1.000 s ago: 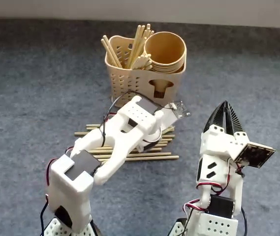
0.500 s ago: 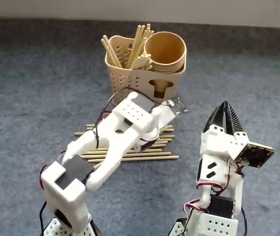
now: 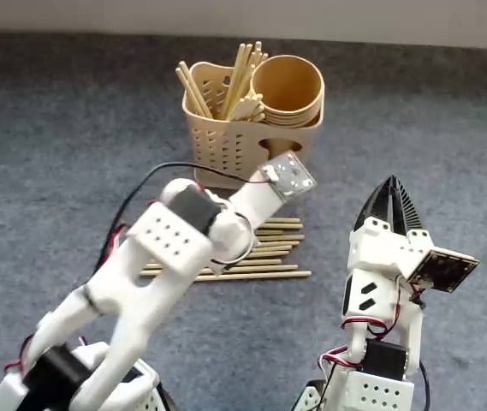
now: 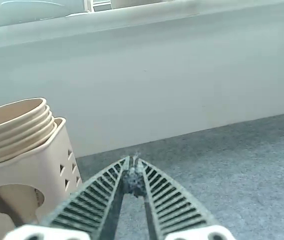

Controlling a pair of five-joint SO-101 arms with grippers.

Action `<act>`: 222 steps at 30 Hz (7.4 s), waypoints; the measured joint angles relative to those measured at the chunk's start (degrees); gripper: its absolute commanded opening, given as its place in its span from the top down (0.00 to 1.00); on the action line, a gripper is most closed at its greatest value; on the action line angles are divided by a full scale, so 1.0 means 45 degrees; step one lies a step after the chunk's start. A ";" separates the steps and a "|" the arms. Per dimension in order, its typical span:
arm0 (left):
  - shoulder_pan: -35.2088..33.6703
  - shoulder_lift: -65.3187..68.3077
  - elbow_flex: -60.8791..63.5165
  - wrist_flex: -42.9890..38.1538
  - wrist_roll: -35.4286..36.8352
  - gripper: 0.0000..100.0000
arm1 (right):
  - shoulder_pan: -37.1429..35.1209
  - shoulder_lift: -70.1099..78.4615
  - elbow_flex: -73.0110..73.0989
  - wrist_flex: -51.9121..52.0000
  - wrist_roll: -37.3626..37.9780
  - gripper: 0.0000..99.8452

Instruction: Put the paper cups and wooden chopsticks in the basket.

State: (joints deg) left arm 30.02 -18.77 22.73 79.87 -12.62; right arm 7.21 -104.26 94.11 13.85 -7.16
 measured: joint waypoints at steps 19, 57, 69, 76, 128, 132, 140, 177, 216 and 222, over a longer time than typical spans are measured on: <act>-0.2676 -0.6330 0.0117 -0.6017 0.1270 0.99 | 0.0000 0.0000 0.0000 0.0000 0.0000 0.98; -0.4103 -0.1739 0.0117 -1.3988 0.4845 0.92 | 0.0000 0.0000 0.0000 0.0000 0.0000 0.98; -0.4083 -0.4298 -0.0234 -0.9651 0.4845 0.92 | 0.0000 0.0000 0.0000 0.0000 0.0000 0.98; -0.3712 -0.5646 -0.0234 -0.6486 0.4200 0.92 | 0.0000 0.0000 0.0000 0.0000 0.0000 0.98; 0.1700 0.3106 0.3360 -0.4063 -0.2012 0.93 | 0.1016 0.0000 0.0000 0.0000 0.0000 0.98; 0.1680 0.4103 0.2598 -0.4122 -0.2012 0.93 | 0.1016 0.0000 0.0000 0.0000 0.0000 0.98; 0.1680 0.5568 0.1621 -0.4161 -0.2012 0.93 | 0.1016 0.0000 0.0000 0.0000 0.0000 0.98; 0.1309 0.7033 -0.0215 -0.2872 -0.2071 0.99 | 0.1016 0.0000 0.0000 0.0000 0.0000 0.98; -0.0313 -0.8147 0.2208 -0.5372 0.1895 0.99 | 0.0996 0.0000 0.0000 0.0000 0.0000 0.98; -0.0567 -0.8420 0.2208 -0.7560 0.1954 0.99 | 0.0996 0.0000 0.0000 0.0000 0.0000 0.98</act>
State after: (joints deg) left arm 27.47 -56.66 32.66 45.85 -3.82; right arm 11.69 -104.26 94.11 13.85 -7.16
